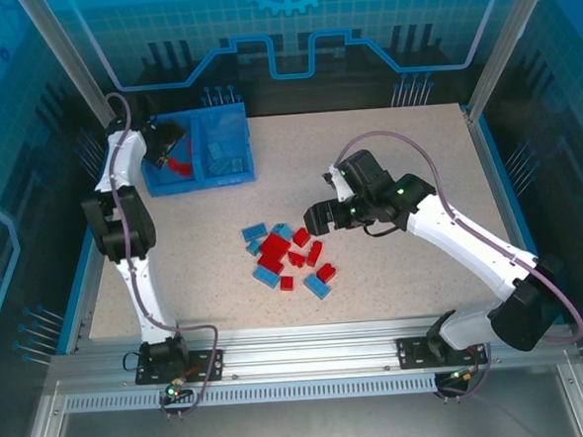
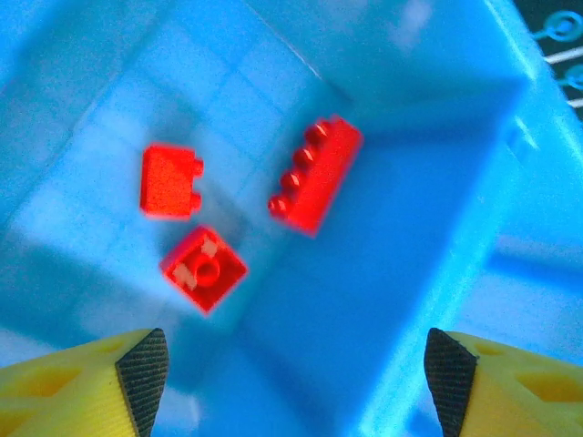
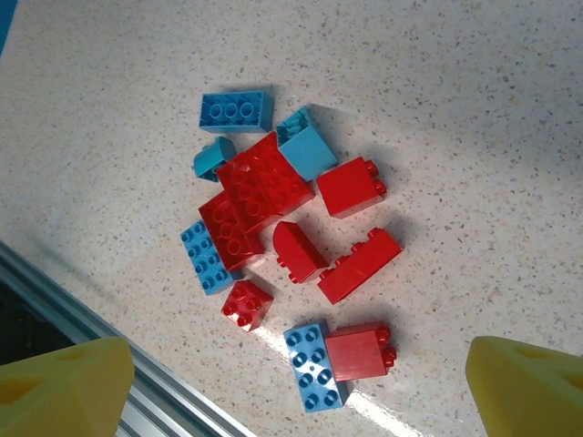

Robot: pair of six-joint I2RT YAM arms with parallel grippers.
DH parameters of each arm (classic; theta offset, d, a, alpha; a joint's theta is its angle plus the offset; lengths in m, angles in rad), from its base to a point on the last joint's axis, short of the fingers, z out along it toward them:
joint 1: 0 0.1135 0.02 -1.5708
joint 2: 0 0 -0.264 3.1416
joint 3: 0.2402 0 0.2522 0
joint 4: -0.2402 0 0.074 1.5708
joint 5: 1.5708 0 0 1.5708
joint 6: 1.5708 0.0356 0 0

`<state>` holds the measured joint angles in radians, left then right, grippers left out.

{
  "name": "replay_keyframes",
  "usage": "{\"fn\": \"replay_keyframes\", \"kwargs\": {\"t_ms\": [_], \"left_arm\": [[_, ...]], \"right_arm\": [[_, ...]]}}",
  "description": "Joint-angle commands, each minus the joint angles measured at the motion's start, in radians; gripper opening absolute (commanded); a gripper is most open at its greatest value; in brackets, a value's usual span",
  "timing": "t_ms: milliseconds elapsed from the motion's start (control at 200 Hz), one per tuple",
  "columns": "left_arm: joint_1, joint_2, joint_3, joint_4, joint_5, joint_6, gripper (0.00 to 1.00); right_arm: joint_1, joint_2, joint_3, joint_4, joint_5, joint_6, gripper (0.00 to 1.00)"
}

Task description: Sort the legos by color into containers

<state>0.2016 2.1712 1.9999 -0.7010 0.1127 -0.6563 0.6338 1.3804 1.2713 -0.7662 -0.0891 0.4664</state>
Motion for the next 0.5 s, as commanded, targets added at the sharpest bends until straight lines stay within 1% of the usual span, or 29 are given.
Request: {"fn": "replay_keyframes", "kwargs": {"t_ms": [0,60,130,220,290,350,390,430,495], "left_arm": [[-0.035,-0.26,-0.152,0.106,0.048,-0.003,0.78],[-0.067,-0.395,-0.267,0.146,0.034,0.03,0.75],[-0.123,-0.532,-0.377,0.17,0.008,0.12,0.73],[-0.222,-0.672,-0.494,0.173,-0.025,0.304,0.73],[-0.31,-0.763,-0.574,0.159,-0.014,0.472,0.74],[-0.383,-0.834,-0.645,0.137,0.01,0.605,0.75],[-0.425,-0.875,-0.692,0.116,0.048,0.692,0.77],[-0.452,-0.92,-0.74,0.092,0.097,0.773,0.78],[-0.472,-0.991,-0.821,0.066,0.178,0.877,0.81]], "right_arm": [[-0.016,0.046,0.027,0.018,0.008,-0.036,0.95],[-0.018,0.08,0.032,0.026,0.019,-0.052,0.95],[-0.018,0.127,0.043,0.04,0.016,-0.077,0.94],[-0.017,0.193,0.071,0.051,-0.009,-0.107,0.92],[-0.015,0.251,0.097,0.067,-0.046,-0.141,0.89],[-0.005,0.296,0.114,0.09,-0.067,-0.19,0.86],[0.005,0.325,0.129,0.098,-0.062,-0.224,0.84],[0.015,0.354,0.144,0.108,-0.05,-0.265,0.83],[0.036,0.404,0.178,0.106,-0.021,-0.334,0.82]]}}
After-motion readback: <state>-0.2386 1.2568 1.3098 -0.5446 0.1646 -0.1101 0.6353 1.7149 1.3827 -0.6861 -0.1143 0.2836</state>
